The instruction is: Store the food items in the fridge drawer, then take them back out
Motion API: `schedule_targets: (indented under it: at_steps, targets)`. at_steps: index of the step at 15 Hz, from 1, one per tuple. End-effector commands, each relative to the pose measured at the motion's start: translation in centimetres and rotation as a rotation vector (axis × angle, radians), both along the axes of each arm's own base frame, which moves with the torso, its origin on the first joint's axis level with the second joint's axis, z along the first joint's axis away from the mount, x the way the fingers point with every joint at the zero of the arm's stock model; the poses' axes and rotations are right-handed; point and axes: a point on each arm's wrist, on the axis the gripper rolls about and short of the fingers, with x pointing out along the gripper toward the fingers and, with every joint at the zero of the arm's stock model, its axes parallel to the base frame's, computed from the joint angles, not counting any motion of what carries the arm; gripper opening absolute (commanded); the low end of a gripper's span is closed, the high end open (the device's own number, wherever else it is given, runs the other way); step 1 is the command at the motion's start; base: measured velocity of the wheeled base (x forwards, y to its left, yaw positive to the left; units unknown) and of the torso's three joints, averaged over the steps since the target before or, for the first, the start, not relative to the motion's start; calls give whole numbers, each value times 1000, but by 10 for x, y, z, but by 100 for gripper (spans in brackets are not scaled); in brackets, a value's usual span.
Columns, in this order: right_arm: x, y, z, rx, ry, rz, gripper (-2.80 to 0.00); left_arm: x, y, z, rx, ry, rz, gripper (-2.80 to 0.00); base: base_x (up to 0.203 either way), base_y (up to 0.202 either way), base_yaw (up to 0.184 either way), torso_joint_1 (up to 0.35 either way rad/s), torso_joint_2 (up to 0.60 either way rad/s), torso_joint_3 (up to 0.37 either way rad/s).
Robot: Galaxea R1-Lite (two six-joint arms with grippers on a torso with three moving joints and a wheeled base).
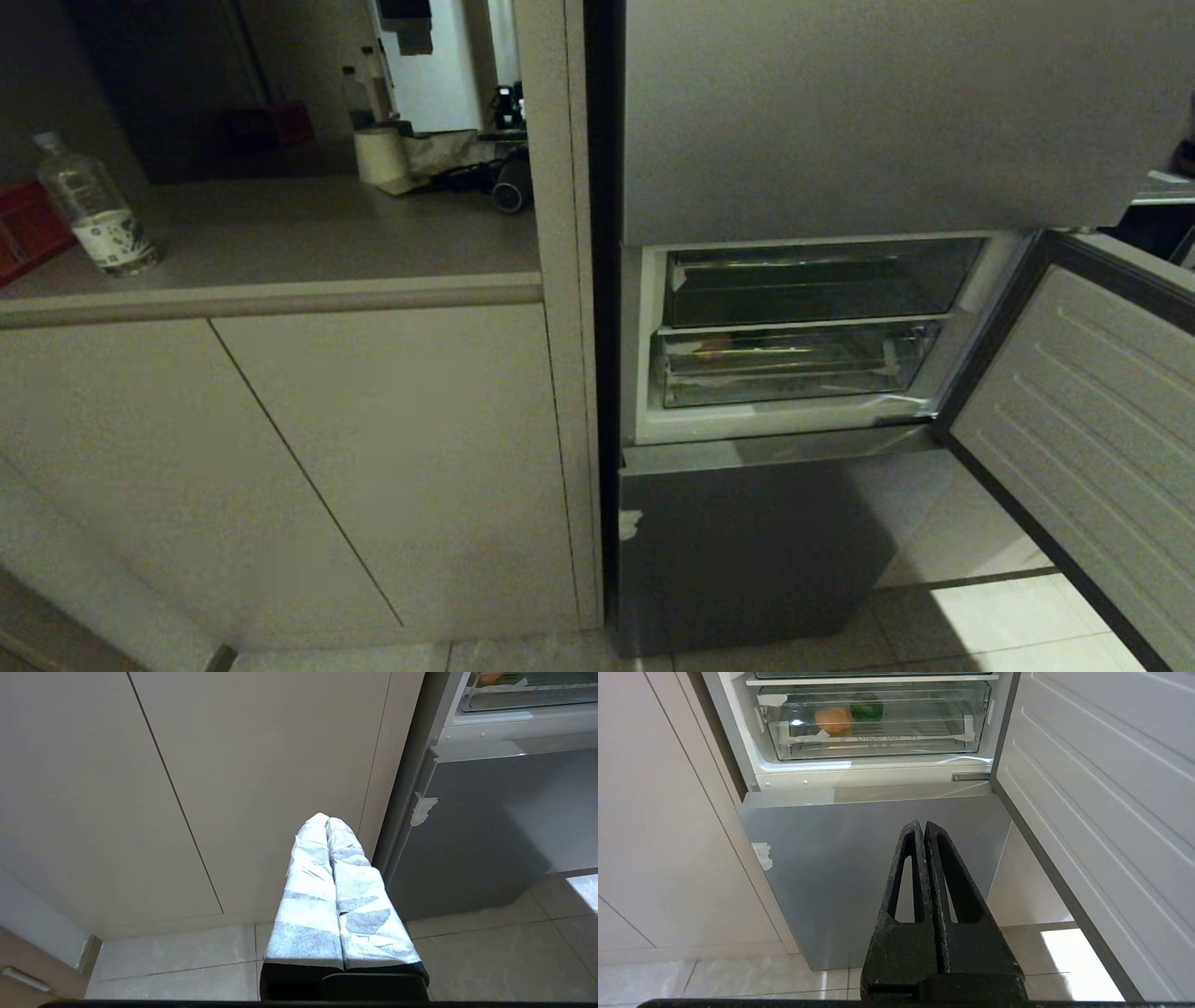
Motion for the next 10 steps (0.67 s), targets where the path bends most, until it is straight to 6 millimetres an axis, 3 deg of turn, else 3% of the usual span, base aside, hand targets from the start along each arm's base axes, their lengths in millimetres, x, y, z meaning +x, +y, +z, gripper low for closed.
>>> schedule_targets:
  at_steps: [1,3,10]
  targets:
    - [2,0,-8,0,29,0,-280,0,0,0,0,2,0,-280,0,0,0,0,0,0]
    - [2,0,-8,0,29,0,-280,0,0,0,0,2,0,-280,4,4,-38,1,-1,1]
    - [2,0,-8,-9,29,-1,-280,0,0,0,0,2,0,-280,0,8,-170,5,2,2]
